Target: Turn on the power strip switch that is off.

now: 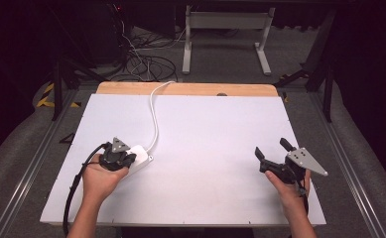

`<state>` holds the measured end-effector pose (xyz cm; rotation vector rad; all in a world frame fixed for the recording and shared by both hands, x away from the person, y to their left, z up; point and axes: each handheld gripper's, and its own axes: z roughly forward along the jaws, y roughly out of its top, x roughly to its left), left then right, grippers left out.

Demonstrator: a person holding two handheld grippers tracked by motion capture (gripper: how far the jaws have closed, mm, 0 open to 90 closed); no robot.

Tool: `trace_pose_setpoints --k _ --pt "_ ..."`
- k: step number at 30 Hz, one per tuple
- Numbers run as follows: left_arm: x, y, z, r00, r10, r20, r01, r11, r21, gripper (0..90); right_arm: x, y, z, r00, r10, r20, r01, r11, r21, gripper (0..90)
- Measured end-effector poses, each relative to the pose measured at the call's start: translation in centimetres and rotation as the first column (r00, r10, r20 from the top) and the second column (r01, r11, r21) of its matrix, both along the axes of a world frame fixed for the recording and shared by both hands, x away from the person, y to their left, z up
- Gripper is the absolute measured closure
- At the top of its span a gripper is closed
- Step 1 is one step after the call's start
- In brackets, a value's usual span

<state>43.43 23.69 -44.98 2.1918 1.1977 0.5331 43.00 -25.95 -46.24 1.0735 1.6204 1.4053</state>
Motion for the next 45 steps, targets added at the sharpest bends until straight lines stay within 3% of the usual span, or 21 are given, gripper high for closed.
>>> trace_pose_setpoints --k 14,23,27,28,29,31,37,40,43,45 --pt "0.2 -0.2 -0.25 0.9998 0.012 -0.018 -0.012 0.9998 -0.016 90.0 0.02 -0.02 -0.05 1.0 0.001 -0.001 -0.001 1.0 -0.005 6.7" --pt "0.31 0.22 -0.22 0.9989 0.034 -0.033 -0.034 0.9994 0.007 90.0 -0.02 0.1 -0.07 1.0 0.003 -0.007 -0.003 1.0 -0.009 6.8" --pt "0.36 0.77 -0.3 0.9989 0.016 -0.044 -0.017 0.9993 -0.033 90.0 0.0 0.01 -0.07 1.0 0.0 -0.005 0.0 1.0 -0.007 6.8" --pt "0.4 0.74 -0.23 0.9994 0.008 -0.033 -0.008 0.9998 -0.016 90.0 0.01 0.01 -0.08 1.0 0.0 -0.005 0.0 1.0 -0.009 6.9" --pt "0.33 0.69 -0.14 0.9998 0.008 -0.016 -0.008 0.9997 -0.023 90.0 0.02 0.02 -0.11 1.0 0.001 -0.009 -0.001 1.0 -0.009 6.8" --pt "0.16 0.63 0.18 1.0 0.002 0.009 -0.002 0.9975 -0.071 90.0 0.12 0.05 -0.15 1.0 0.0 -0.007 0.0 1.0 -0.009 6.9" --pt "0.35 0.23 -0.12 0.999 -0.015 -0.042 0.013 0.9986 -0.051 90.0 0.1 0.22 -0.12 1.0 0.003 -0.007 -0.003 0.9999 -0.01 7.0" --pt "0.37 0.03 -0.1 0.9991 -0.007 -0.041 0.006 0.9994 -0.033 90.0 0.08 0.14 -0.15 1.0 0.002 -0.008 -0.002 0.9999 -0.013 7.0" --pt "0.32 -0.02 -0.26 0.9988 0.007 -0.049 -0.009 0.9987 -0.05 90.0 0.08 0.02 -0.13 0.9999 -0.002 -0.012 0.002 0.9999 -0.01 7.0" --pt "0.26 -0.09 -0.35 0.9993 0.005 -0.036 -0.006 0.9994 -0.035 90.0 0.06 0.01 -0.12 0.9999 -0.003 -0.013 0.003 0.9999 -0.01 7.1"
